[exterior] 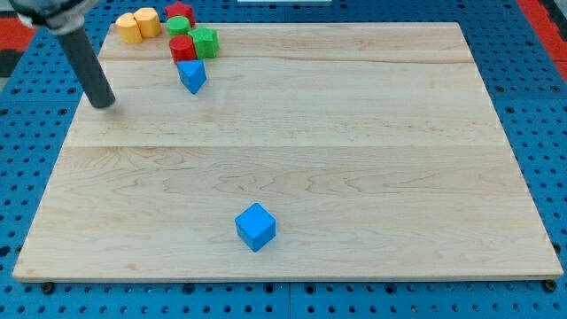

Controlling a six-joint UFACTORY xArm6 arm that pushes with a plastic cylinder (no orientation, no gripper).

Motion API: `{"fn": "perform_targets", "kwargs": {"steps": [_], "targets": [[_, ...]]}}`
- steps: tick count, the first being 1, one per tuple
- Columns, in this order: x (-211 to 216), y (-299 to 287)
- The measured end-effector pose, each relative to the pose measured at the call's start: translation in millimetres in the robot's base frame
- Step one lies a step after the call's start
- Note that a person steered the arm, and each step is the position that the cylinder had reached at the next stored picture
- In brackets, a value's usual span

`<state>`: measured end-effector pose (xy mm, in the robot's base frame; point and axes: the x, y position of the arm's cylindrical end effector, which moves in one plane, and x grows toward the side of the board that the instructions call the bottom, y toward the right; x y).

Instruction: Push the blue triangle towards the bottom center

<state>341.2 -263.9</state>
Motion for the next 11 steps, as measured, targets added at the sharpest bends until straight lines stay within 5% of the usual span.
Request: {"fn": "perform_targets", "kwargs": {"steps": [2, 4, 9, 11], "targets": [[-68.7, 24.3], [-53.8, 86.6], [124.3, 259.6], [145.7, 275.2]]}}
